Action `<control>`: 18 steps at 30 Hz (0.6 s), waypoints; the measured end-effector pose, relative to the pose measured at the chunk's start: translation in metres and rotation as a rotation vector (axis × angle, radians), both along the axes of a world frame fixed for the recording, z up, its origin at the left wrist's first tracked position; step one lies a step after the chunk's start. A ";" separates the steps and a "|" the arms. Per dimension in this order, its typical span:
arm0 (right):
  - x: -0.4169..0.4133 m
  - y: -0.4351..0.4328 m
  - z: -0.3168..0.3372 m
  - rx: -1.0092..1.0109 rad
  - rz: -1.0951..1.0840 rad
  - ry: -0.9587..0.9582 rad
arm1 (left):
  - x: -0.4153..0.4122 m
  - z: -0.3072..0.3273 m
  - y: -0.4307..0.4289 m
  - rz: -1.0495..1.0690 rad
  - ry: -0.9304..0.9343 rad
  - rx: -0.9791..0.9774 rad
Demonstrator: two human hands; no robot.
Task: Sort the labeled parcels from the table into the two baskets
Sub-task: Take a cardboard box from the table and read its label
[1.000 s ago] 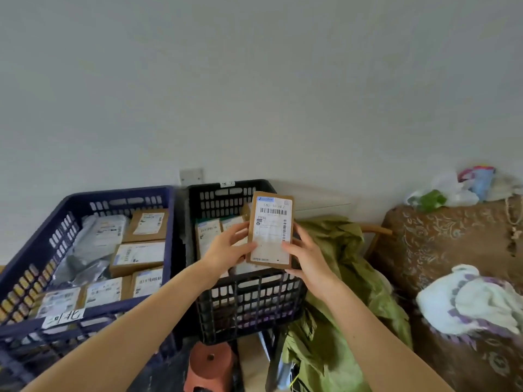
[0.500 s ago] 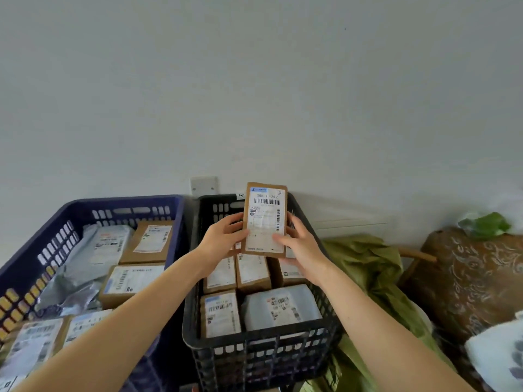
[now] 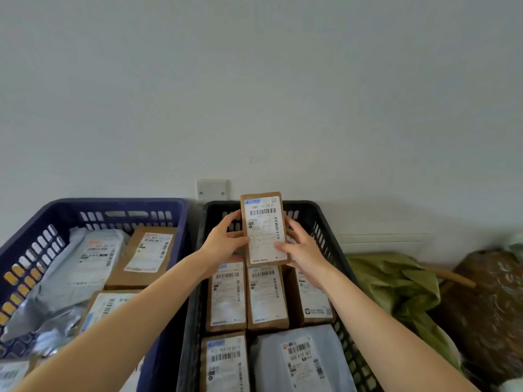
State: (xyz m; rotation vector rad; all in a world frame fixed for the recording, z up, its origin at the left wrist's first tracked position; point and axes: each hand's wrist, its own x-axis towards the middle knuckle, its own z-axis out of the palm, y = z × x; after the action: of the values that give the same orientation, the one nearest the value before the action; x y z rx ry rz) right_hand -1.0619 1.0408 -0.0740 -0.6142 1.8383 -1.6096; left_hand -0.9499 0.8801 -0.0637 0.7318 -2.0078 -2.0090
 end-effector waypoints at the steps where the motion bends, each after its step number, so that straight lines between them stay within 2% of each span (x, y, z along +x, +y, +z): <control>1: -0.006 -0.002 -0.002 0.007 0.003 0.004 | -0.005 -0.002 -0.003 0.012 -0.002 -0.011; 18: -0.054 -0.016 -0.038 0.077 0.079 -0.055 | -0.046 -0.036 -0.008 0.095 -0.098 -0.037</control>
State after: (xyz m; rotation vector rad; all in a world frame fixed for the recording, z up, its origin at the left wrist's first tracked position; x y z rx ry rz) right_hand -1.1159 1.0244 -0.1117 -0.5950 1.8047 -1.4834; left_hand -0.9957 0.8718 -0.0993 0.9163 -2.0172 -1.9125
